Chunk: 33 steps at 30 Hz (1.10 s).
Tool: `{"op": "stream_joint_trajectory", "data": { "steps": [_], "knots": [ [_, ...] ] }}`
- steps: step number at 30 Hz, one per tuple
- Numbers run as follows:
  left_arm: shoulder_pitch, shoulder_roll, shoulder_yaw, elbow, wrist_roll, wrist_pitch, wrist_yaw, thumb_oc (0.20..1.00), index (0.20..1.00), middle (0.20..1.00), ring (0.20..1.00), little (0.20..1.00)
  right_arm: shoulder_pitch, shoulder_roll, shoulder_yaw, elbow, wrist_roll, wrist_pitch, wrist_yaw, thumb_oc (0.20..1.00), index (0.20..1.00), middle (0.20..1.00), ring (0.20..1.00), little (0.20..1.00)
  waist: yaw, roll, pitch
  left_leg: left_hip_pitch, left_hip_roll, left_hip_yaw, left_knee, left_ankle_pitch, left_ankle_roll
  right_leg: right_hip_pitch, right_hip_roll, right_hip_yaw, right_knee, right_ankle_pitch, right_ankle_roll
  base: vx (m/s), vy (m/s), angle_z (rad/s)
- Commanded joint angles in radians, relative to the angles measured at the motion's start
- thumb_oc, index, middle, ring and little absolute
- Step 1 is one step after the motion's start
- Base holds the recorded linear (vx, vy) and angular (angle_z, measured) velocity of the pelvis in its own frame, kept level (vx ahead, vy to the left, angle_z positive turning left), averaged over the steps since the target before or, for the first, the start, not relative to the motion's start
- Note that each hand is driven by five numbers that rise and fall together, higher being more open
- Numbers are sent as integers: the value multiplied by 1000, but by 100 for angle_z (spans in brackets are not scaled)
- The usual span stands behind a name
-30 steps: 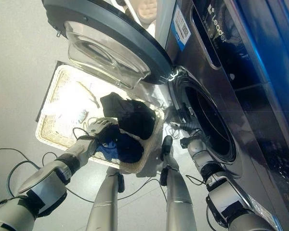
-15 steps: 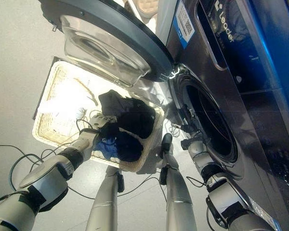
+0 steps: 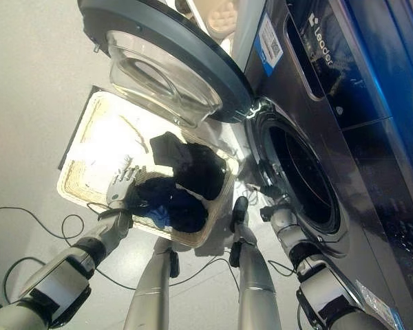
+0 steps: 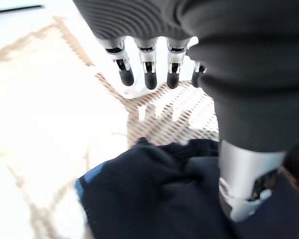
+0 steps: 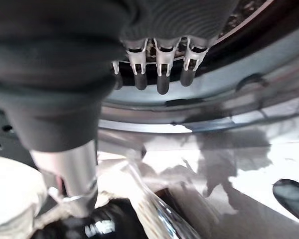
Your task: Put the clothes into the washing machine.
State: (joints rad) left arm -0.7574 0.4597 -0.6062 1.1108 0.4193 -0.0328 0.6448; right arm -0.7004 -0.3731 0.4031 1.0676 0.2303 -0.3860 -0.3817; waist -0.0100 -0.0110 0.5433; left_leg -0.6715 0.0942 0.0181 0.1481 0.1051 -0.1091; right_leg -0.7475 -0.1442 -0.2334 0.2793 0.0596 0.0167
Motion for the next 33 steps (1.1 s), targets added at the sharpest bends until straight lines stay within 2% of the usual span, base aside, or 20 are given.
{"op": "stream_joint_trajectory", "data": {
  "steps": [1,7,14,16,25,26,27,31,32,33],
  "knots": [
    [45,-7,43,-53,42,-39,73,1000,1000,1000,1000,1000,48,-53,-39,-59,19,-12,-25,1000,1000,1000,1000,1000,41,39,-23,-19,-31,55,-34,22,-3,8,-8,-31,64,-32,111,2,43,4],
    [116,-11,42,-142,86,-48,119,1000,1000,1000,1000,1000,81,-68,-54,-86,18,-4,-18,1000,1000,1000,1000,1000,53,56,-23,5,-41,55,-39,9,4,29,-16,-36,61,-37,112,-3,23,2],
    [118,-11,42,-145,88,-49,120,1000,1000,1000,1000,1000,82,-68,-54,-87,18,-3,-17,1000,1000,1000,1000,1000,54,57,-23,6,-42,55,-39,9,5,29,-17,-36,61,-38,112,-1,10,2],
    [127,-12,36,-175,111,-75,149,1000,1000,1000,1000,1000,82,-70,-57,-78,23,5,-8,1000,1000,1000,1000,1000,57,65,-23,11,-47,55,-33,4,9,35,-21,-33,63,-38,112,4,34,1],
    [127,-12,36,-175,111,-75,149,1000,1000,1000,1000,1000,82,-70,-57,-78,23,5,-8,1000,1000,1000,1000,1000,57,65,-23,11,-47,55,-33,4,9,35,-21,-33,63,-38,112,0,0,0],
    [127,-11,31,-181,118,-86,161,1000,1000,1000,1000,1000,82,-69,-56,-74,24,4,-8,1000,1000,1000,1000,1000,57,66,-23,17,-48,55,-33,0,9,39,-22,-31,65,-43,112,-3,49,0],
    [102,-4,13,-210,133,-132,186,1000,1000,1000,1000,1000,65,-67,-51,-66,27,9,-5,1000,1000,1000,1000,1000,54,68,-23,19,-48,63,-35,2,9,40,-20,-27,63,-41,113,-3,49,-1],
    [91,-1,10,-217,137,-144,193,1000,1000,1000,1000,1000,64,-66,-50,-66,25,11,-7,1000,1000,1000,1000,1000,53,68,-23,18,-49,64,-34,1,9,40,-19,-26,62,-41,113,1,18,-1],
    [62,11,-2,-244,138,-171,211,1000,1000,1000,1000,1000,68,-65,-45,-72,22,15,-3,1000,1000,1000,1000,1000,45,66,-23,19,-45,68,-34,2,7,39,-17,-23,64,-42,115,0,0,0],
    [58,11,-2,-243,138,-171,211,1000,1000,1000,1000,1000,64,-66,-46,-71,22,15,-3,1000,1000,1000,1000,1000,46,66,-23,12,-44,68,-33,5,8,34,-16,-23,62,-37,114,0,0,0]
  ]
}}
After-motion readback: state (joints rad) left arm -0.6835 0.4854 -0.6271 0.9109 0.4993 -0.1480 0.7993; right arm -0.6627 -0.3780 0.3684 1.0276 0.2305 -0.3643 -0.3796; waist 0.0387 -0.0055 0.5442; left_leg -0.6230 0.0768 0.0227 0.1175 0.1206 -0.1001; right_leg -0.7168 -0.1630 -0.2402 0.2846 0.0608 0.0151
